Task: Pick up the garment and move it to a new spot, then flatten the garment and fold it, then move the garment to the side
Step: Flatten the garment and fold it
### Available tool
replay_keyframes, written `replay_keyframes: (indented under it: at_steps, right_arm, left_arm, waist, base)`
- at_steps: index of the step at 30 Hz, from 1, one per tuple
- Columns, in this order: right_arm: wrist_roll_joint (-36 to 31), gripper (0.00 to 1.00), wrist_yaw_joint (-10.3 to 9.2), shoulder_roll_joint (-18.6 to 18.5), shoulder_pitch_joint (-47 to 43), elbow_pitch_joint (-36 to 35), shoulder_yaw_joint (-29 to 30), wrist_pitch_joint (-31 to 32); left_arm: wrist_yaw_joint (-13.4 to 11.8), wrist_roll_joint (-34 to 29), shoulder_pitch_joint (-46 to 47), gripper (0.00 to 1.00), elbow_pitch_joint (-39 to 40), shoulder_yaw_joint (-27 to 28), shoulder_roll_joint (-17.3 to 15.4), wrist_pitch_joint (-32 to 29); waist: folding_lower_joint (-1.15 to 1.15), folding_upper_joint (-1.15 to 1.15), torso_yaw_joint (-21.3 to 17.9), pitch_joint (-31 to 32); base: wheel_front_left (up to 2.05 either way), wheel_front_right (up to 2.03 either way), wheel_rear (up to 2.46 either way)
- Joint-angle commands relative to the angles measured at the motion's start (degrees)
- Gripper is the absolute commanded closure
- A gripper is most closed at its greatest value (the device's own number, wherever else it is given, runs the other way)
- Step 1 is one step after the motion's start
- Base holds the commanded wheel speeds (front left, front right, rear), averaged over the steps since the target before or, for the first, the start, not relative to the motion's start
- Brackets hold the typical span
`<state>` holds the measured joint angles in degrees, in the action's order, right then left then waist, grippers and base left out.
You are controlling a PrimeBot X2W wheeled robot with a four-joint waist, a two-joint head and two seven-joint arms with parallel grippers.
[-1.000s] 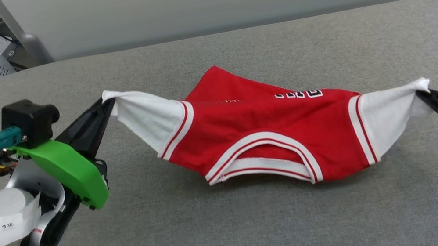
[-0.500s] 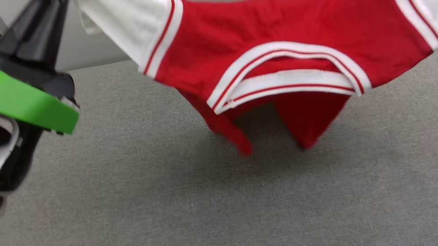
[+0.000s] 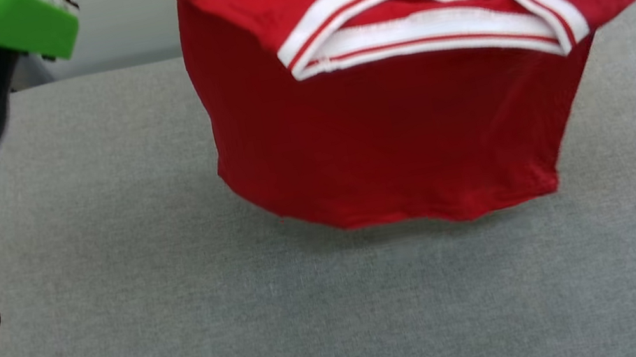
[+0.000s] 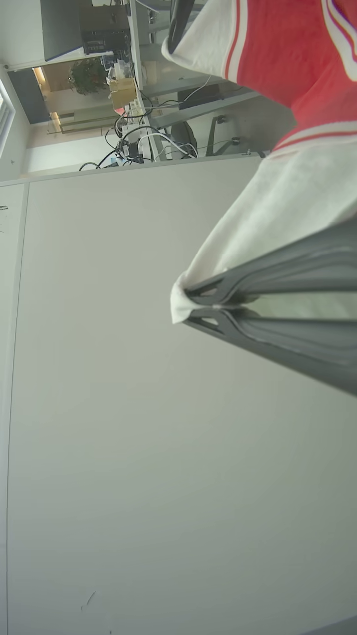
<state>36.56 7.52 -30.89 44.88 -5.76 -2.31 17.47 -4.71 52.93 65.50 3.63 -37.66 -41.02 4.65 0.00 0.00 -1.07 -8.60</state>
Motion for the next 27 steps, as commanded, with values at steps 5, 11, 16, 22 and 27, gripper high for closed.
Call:
replay_keyframes:
  at_steps: [5,11,16,22,27]
  right_arm:
    - [-2.42,1.00,-0.03,0.13,8.80,4.20,-1.80,0.20]
    - [-5.40,1.00,-0.03,0.62,20.53,11.20,-3.99,-1.54]
    - [-8.25,1.00,-0.03,2.65,30.04,18.53,-5.23,-4.57]
    - [-11.17,1.00,-0.03,4.47,39.88,26.49,-6.36,-8.49]
    - [-12.46,1.00,-0.03,6.06,46.10,33.23,-6.46,-12.25]
  left_arm:
    - [0.45,-0.84,6.65,1.00,-4.25,1.02,2.12,-0.30]
    - [1.77,-3.76,15.98,1.00,-11.48,0.99,5.03,0.05]
    - [3.07,-5.94,23.95,1.00,-19.46,1.12,8.42,2.03]
    - [4.00,-8.39,32.05,1.00,-29.42,1.28,12.29,5.83]
    - [5.01,-10.32,37.35,1.00,-36.29,1.40,14.53,8.33]
  waist:
    - [0.00,0.00,-0.27,-7.62]
    - [0.00,0.00,-0.49,-14.71]
    - [0.00,0.00,-0.83,-19.00]
    - [0.00,0.00,-0.61,-23.09]
    - [0.00,0.00,-0.76,-25.64]
  base:
    - [0.00,0.00,0.00]
    - [0.00,0.00,0.00]
    - [0.00,0.00,0.00]
    - [0.00,0.00,0.00]
    - [0.00,0.00,0.00]
